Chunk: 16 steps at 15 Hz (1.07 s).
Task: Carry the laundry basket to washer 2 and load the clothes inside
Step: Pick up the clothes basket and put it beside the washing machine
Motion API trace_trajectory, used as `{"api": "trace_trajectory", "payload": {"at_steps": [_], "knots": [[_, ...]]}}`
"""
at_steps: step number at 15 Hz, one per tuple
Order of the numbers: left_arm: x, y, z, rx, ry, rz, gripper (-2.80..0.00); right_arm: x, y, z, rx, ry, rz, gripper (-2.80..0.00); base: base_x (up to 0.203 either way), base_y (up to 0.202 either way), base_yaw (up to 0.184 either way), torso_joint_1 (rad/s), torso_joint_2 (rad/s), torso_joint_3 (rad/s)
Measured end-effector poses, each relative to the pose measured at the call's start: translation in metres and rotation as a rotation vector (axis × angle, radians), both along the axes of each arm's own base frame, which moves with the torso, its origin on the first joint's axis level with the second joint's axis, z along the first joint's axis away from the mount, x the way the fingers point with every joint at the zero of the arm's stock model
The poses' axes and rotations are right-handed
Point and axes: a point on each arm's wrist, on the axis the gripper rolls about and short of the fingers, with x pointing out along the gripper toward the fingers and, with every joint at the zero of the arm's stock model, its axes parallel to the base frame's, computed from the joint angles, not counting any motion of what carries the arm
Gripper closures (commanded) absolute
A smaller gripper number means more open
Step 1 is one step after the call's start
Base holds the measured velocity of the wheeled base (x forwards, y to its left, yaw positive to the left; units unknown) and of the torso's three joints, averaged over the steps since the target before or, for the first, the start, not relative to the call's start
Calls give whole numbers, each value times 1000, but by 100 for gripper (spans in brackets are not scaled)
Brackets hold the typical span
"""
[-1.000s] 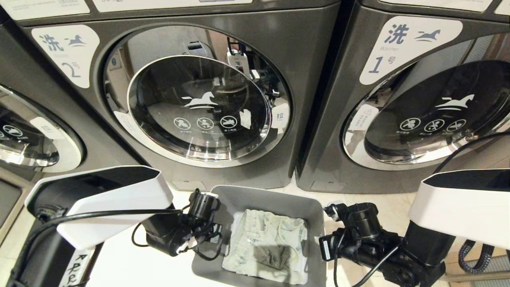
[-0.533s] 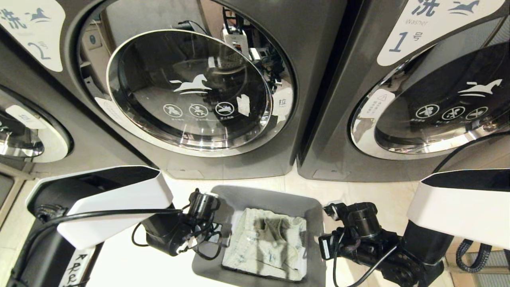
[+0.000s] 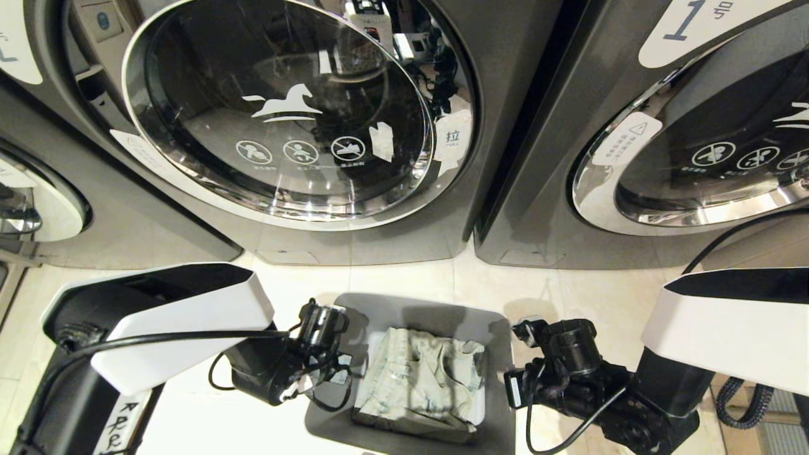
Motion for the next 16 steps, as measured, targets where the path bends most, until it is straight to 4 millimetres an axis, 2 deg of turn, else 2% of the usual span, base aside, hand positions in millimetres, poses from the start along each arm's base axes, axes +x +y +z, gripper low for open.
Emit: {"api": "trace_trajectory", "payload": {"at_steps": [6, 16], "knots": [[4, -2, 2, -8, -19, -11, 0, 11, -4, -1, -20, -31, -1, 0, 0, 0, 0, 1, 0, -4], [25, -7, 5, -29, -66, -17, 0, 26, -7, -3, -33, -64, -7, 0, 0, 0, 0, 0, 0, 0]]}}
